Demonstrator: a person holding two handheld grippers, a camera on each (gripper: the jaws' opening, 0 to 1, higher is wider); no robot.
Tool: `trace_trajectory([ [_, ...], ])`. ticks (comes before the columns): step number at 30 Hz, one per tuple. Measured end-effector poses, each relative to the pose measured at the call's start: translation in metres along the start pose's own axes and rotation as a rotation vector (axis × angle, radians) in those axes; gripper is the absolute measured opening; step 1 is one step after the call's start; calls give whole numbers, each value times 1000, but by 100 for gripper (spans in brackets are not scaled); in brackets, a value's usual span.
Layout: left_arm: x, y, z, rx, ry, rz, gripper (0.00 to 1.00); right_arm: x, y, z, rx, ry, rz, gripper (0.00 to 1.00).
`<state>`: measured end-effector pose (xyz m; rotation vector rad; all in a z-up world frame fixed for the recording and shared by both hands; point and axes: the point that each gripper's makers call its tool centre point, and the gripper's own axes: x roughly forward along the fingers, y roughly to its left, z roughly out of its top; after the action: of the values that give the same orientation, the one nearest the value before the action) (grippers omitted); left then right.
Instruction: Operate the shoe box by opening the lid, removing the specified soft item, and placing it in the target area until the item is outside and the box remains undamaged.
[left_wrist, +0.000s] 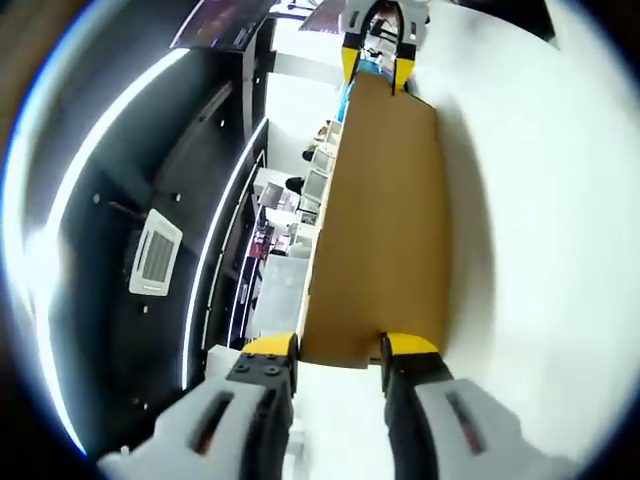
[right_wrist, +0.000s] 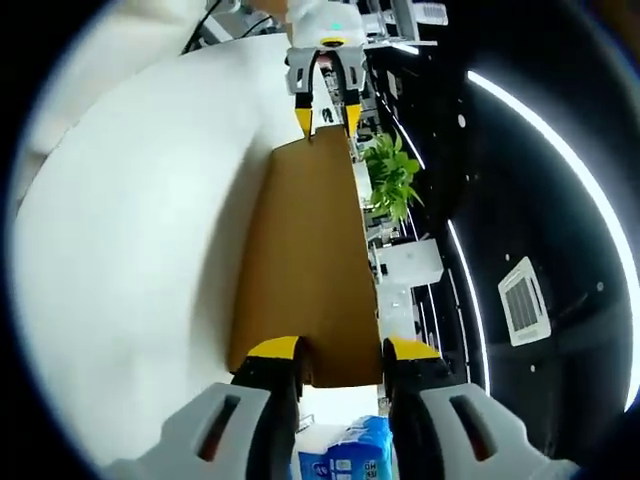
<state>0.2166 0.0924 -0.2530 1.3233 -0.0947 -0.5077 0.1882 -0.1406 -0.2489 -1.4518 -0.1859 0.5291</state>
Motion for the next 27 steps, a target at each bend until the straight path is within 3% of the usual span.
trace_trajectory([
  [27,1,-3,-1,-13,12,9,30,2,5,-7,-15,25,-11,28],
])
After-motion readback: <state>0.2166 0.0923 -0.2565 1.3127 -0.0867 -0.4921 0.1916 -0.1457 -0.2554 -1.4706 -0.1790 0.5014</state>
